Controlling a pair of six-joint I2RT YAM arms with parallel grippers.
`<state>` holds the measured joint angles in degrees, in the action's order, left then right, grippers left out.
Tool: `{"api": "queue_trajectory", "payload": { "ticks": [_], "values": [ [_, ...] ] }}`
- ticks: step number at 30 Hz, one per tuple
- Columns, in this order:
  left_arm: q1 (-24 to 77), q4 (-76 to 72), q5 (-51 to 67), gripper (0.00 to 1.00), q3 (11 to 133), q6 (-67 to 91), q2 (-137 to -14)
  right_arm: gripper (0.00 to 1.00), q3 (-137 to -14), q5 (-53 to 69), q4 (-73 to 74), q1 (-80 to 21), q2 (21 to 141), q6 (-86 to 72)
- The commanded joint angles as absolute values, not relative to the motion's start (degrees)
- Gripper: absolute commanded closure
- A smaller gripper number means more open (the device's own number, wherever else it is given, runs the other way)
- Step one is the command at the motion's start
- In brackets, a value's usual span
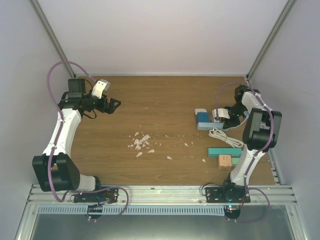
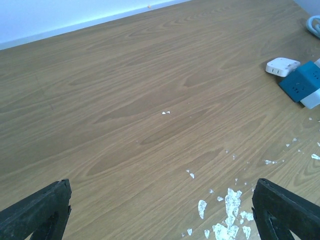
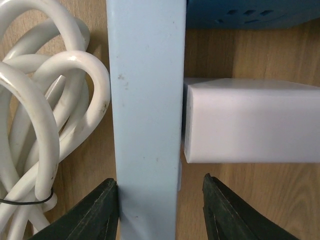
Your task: Pull the plug off the socket
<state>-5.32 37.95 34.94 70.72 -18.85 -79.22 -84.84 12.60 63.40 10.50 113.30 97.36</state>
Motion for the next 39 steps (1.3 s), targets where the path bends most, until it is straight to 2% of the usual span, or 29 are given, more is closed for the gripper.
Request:
{"api": "queue_trajectory", "payload": {
  "ticks": [1, 7, 15, 18, 25, 31, 39],
  "values": [
    [-4.9, 35.6, 33.4, 0.01, 71.3, -17.6, -78.7, 0.55, -83.9, 12.9, 62.0, 9.8, 114.1, 96.5],
    [-4.9, 35.3, 31.8, 0.01, 72.1, -16.6, -79.6, 0.56, -82.0, 13.4, 61.0, 9.3, 113.5, 95.2],
    [-4.9, 34.8, 31.8, 0.01, 72.8, -15.6, -80.6, 0.52, -80.9, 13.1, 61.2, 9.3, 112.9, 95.6],
    [-4.9, 34.9, 31.5, 0.01, 73.2, -15.5, -80.9, 0.57, -81.2, 13.7, 60.7, 9.3, 112.7, 95.5],
    [-5.0, 34.9, 29.1, 0.01, 74.1, -14.9, -81.8, 0.77, -82.1, 16.9, 57.3, 8.5, 112.1, 92.2],
    [-5.8, 35.3, 29.1, 0.01, 75.8, -15.1, -83.4, 0.8, -79.7, 17.7, 51.4, 6.5, 110.0, 90.5],
    [-6.9, 36.3, 31.1, 0.01, 77.5, -15.6, -86.4, 0.89, -76.9, 20.7, 41.8, 0.2, 106.5, 84.8]
  ]
}}
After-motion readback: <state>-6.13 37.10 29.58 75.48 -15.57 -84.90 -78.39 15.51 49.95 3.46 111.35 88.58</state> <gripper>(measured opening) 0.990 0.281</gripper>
